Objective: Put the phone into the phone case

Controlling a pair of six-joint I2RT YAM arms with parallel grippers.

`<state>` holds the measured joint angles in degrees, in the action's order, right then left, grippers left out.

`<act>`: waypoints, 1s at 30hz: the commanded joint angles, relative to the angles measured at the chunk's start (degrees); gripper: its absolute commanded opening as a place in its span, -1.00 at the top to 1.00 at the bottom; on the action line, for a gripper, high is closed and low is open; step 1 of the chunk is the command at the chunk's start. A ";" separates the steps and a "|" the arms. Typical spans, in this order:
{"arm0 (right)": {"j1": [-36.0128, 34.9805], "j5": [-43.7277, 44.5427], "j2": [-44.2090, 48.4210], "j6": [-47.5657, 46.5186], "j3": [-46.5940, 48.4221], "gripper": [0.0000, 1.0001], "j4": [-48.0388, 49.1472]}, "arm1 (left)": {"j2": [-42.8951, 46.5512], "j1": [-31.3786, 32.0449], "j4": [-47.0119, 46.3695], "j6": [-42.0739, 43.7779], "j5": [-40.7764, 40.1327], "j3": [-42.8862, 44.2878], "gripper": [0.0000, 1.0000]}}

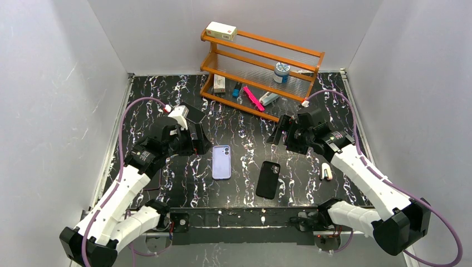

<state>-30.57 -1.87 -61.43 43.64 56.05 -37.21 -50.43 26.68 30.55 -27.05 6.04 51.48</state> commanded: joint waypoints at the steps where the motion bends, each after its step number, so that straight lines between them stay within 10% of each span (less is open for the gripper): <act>1: -0.10 1.03 1.17 0.75 1.95 -0.97 0.12 | 0.91 -0.23 1.64 0.24 -0.74 2.34 -0.96; 20: -0.11 0.56 1.17 2.89 -0.04 -0.97 -1.77 | -4.33 -0.22 4.12 -2.91 -5.01 1.74 -0.91; 30: -0.11 -0.44 0.57 7.77 -5.29 -0.84 -4.45 | -15.69 -0.17 1.37 -5.68 3.82 -2.25 -0.52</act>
<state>-30.57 -1.54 -60.75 48.53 53.06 -39.81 -62.37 26.68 32.77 -31.05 4.73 51.81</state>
